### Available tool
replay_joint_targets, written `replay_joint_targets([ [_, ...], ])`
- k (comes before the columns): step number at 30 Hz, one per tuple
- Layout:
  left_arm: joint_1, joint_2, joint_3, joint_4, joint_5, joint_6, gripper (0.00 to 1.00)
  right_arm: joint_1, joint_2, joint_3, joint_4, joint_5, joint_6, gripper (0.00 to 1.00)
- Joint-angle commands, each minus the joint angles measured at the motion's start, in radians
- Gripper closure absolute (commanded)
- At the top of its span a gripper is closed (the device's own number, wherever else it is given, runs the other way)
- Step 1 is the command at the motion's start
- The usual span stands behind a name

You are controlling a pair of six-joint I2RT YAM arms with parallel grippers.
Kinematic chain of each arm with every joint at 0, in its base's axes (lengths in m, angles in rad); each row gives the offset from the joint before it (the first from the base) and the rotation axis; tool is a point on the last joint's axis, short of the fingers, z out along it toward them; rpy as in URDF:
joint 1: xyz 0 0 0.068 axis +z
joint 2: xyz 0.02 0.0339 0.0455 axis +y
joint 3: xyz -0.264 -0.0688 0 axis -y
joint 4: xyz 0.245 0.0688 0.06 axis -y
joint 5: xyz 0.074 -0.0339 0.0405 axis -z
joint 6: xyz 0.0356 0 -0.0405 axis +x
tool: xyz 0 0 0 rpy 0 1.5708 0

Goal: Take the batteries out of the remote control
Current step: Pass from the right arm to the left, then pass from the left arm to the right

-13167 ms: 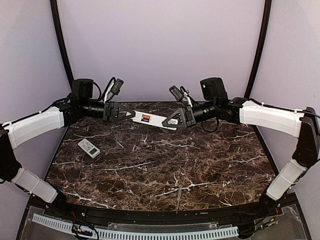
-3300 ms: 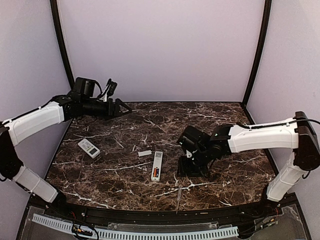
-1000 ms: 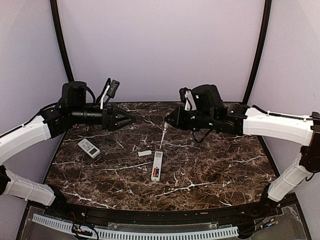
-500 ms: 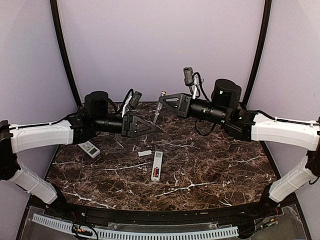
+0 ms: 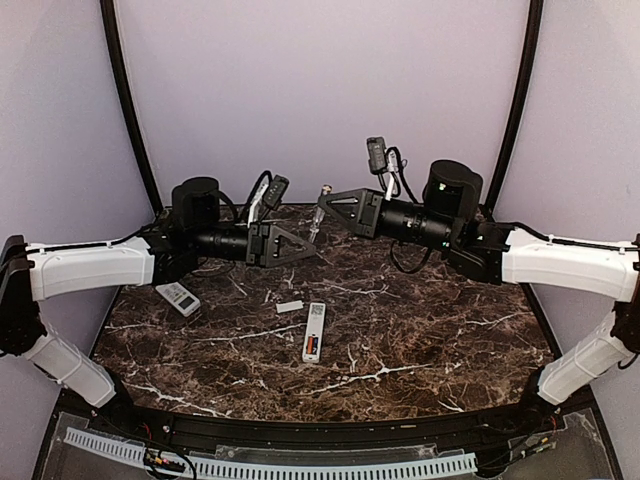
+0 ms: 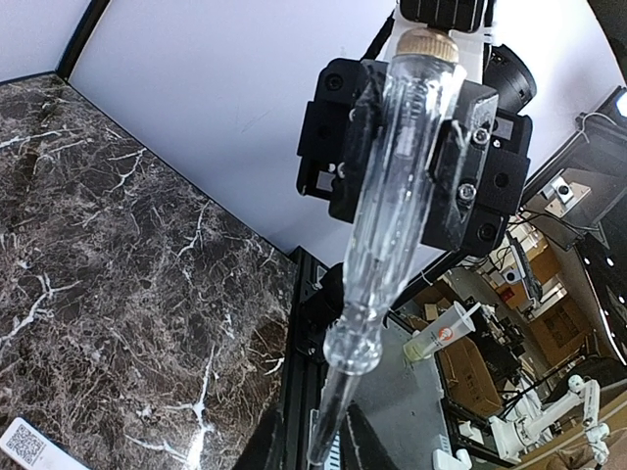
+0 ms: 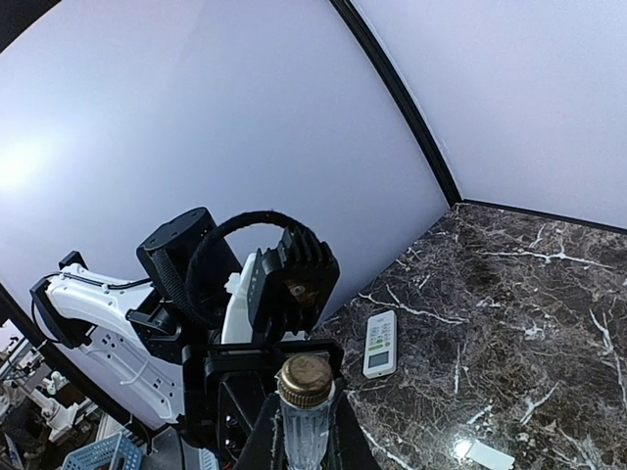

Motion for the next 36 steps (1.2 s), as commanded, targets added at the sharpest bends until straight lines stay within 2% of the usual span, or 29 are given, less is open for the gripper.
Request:
replay_joint_targets([
  [1,-0.006,0.001,0.022,0.036,0.018,-0.001,0.83,-0.007,0.001,0.0,-0.004,0.007,0.01,1.0],
  [4,-0.006,0.003,0.023,0.035,0.023,0.003,0.88,-0.007,0.009,-0.005,-0.009,0.017,0.02,1.0],
  [7,-0.006,0.008,0.023,0.032,0.027,0.006,0.98,-0.008,0.017,-0.007,-0.016,0.021,0.029,1.0],
  [10,-0.006,0.008,0.022,0.019,0.025,0.015,1.0,-0.016,0.022,0.001,-0.046,0.016,0.037,1.0],
  [11,-0.006,0.006,0.022,0.002,0.02,0.028,1.0,-0.022,0.021,0.005,-0.065,0.012,0.04,0.96],
  [12,-0.006,0.005,0.022,-0.02,0.018,0.037,1.0,-0.029,0.018,0.005,-0.081,0.006,0.041,0.8],
  [16,-0.006,0.003,0.024,-0.111,0.008,0.105,1.0,-0.073,-0.004,0.002,-0.151,-0.069,0.02,0.47],
  [19,-0.006,0.011,0.029,-0.166,0.029,0.157,1.0,-0.111,-0.013,0.028,-0.273,-0.153,-0.04,0.32],
  [21,-0.006,0.019,0.036,-0.205,0.063,0.186,1.0,-0.134,-0.015,0.039,-0.334,-0.228,-0.087,0.26],
  [28,-0.006,0.048,0.076,-0.383,0.174,0.299,1.0,-0.166,0.007,0.101,-0.527,-0.459,-0.21,0.25],
  [31,-0.006,0.061,0.093,-0.467,0.191,0.335,1.0,-0.165,0.015,0.114,-0.548,-0.513,-0.225,0.29],
  [36,-0.023,0.076,0.091,-0.47,0.215,0.34,1.0,-0.165,0.055,0.13,-0.539,-0.554,-0.226,0.4],
])
